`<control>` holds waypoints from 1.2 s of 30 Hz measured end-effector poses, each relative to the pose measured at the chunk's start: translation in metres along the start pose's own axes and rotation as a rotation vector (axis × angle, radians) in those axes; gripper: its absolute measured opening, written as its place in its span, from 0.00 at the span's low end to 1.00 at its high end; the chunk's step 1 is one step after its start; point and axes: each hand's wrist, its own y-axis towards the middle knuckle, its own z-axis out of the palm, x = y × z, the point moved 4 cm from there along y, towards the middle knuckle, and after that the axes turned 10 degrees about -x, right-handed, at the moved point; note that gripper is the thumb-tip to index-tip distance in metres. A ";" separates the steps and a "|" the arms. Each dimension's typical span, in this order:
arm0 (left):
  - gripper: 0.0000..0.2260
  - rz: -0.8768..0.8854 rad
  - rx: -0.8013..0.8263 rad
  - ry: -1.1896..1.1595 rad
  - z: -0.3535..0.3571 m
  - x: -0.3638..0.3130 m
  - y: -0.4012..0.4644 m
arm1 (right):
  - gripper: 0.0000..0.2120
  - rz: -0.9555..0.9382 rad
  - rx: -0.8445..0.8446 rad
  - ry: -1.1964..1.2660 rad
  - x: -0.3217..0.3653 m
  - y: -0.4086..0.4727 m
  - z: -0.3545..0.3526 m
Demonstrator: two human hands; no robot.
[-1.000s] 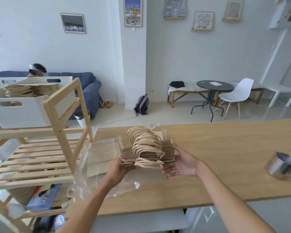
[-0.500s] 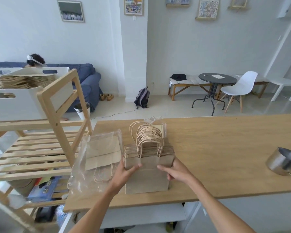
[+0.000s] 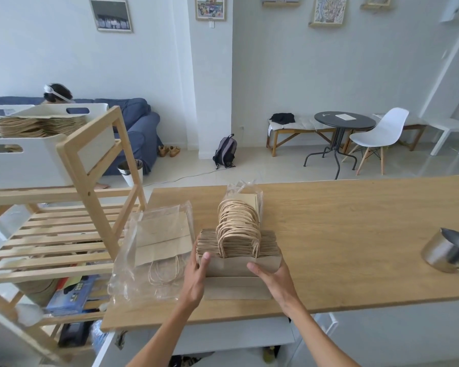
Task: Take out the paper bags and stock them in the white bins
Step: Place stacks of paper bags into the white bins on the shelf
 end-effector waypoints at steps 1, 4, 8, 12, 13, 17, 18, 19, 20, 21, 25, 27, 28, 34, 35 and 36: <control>0.36 0.001 0.006 0.000 0.001 0.000 0.000 | 0.52 0.001 -0.008 0.015 0.000 0.000 0.000; 0.38 -0.051 0.025 -0.124 0.003 0.003 0.003 | 0.57 -0.018 0.035 -0.016 0.000 0.002 0.001; 0.43 -0.175 0.064 -0.201 0.007 0.004 0.008 | 0.57 0.001 0.050 -0.038 -0.006 0.004 0.001; 0.47 -0.232 0.077 -0.174 0.005 0.012 0.010 | 0.43 0.012 -0.032 -0.046 -0.017 0.000 -0.001; 0.47 -0.251 0.085 -0.147 0.004 0.018 0.009 | 0.39 0.005 -0.065 -0.047 -0.019 -0.002 -0.002; 0.24 -0.249 0.099 -0.020 0.002 0.037 0.000 | 0.40 0.011 -0.108 -0.051 -0.029 -0.007 -0.001; 0.23 -0.255 0.098 0.007 0.002 0.041 -0.001 | 0.41 0.028 -0.109 -0.061 -0.033 -0.008 0.000; 0.26 -0.261 0.093 0.031 0.003 0.046 -0.001 | 0.40 0.043 -0.102 -0.076 -0.037 -0.009 0.000; 0.30 -0.272 0.086 0.050 0.004 0.050 -0.001 | 0.39 0.055 -0.090 -0.099 -0.041 -0.010 0.001; 0.34 -0.289 0.077 0.055 0.006 0.056 -0.001 | 0.38 0.066 -0.078 -0.126 -0.046 -0.011 0.001; 0.38 -0.343 0.031 0.036 0.011 0.070 -0.004 | 0.34 0.107 -0.088 -0.168 -0.057 -0.010 0.005; 0.32 -0.358 0.014 0.052 0.014 0.071 -0.005 | 0.34 0.125 -0.109 -0.165 -0.057 -0.010 0.007; 0.28 -0.356 0.014 0.062 0.015 0.068 -0.005 | 0.33 0.138 -0.115 -0.162 -0.057 -0.009 0.007; 0.30 -0.253 0.035 0.183 0.004 0.041 0.011 | 0.25 0.194 -0.077 -0.109 -0.035 -0.007 0.007; 0.31 -0.231 0.047 0.194 0.000 0.033 0.015 | 0.27 0.200 -0.054 -0.085 -0.028 -0.007 0.008; 0.32 -0.225 0.056 0.187 -0.004 0.025 0.019 | 0.28 0.204 -0.026 -0.058 -0.021 -0.007 0.010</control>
